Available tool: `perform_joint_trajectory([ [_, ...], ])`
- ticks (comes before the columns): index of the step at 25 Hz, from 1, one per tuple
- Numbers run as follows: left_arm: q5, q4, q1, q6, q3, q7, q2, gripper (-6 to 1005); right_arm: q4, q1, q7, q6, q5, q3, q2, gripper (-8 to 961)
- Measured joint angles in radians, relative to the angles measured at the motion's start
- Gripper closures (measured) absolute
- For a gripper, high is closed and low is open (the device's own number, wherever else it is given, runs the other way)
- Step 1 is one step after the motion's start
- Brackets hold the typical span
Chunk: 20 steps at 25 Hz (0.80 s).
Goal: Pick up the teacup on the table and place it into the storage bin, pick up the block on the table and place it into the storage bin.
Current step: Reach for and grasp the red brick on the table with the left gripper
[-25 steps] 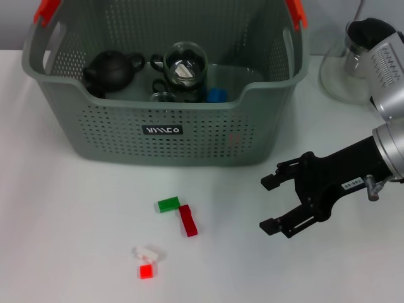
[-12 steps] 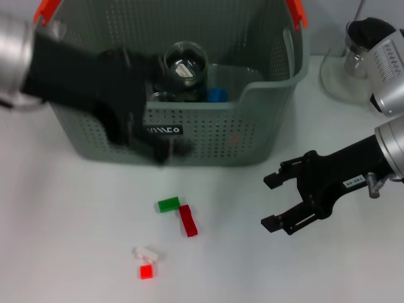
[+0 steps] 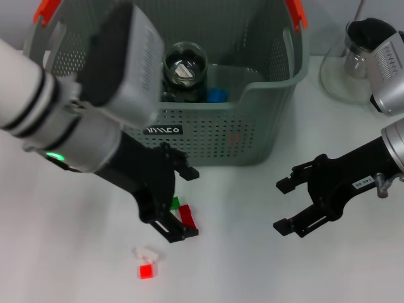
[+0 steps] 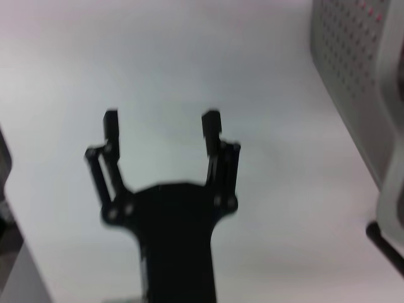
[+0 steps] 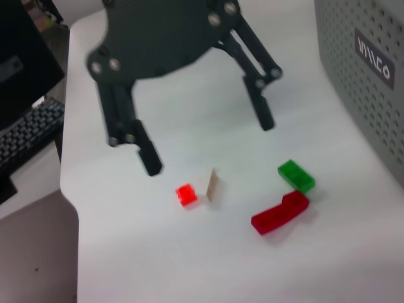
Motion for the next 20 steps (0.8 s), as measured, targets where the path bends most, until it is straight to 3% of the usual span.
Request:
perform_joint_trajectory([
  [9, 0.131, -0.037, -0.018, -0.160, 0.209, -0.114, -0.003, 47, 0.000, 0.004, 0.008, -0.015, -0.025, 0.002, -0.018, 9],
  [20, 0.201, -0.237, -0.137, -0.238, 0.350, -0.226, -0.005, 47, 0.000, -0.001, 0.006, -0.014, -0.031, 0.000, -0.024, 8],
])
